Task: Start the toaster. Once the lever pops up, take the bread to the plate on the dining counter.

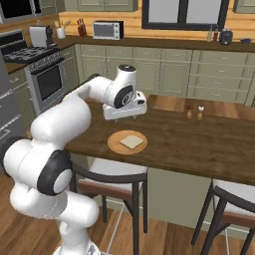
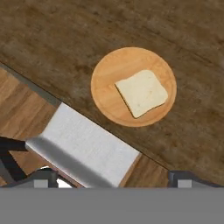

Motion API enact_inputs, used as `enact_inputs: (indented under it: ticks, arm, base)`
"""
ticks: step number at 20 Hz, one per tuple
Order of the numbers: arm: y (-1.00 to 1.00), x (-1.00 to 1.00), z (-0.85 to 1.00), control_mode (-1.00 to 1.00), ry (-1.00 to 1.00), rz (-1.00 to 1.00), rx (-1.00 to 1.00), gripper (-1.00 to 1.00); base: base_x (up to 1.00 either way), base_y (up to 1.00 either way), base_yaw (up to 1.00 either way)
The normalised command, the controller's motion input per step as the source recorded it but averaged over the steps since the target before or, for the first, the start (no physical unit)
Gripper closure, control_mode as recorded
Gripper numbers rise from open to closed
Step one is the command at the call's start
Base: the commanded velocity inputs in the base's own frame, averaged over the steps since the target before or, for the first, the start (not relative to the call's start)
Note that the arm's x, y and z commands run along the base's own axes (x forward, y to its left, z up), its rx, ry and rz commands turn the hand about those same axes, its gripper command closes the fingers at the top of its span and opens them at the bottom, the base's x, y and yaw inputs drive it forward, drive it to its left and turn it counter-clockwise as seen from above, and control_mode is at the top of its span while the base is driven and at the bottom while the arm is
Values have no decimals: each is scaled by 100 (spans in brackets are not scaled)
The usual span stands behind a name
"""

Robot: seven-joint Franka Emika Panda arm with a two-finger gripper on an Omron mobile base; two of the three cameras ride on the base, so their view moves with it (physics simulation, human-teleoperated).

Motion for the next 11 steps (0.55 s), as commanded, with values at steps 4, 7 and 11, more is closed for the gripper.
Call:
enact_inputs:
  ticks: [4, 7, 11]
  arm:
    - [87, -100, 60, -100, -4, -13, -17, -100]
    - [58, -100, 52, -100, 7, -15, 0, -100]
    - [44, -100, 39, -100, 14, -15, 0, -100]
  base:
    - [0, 0, 0]
    - [0, 0, 0]
    - [0, 0, 0]
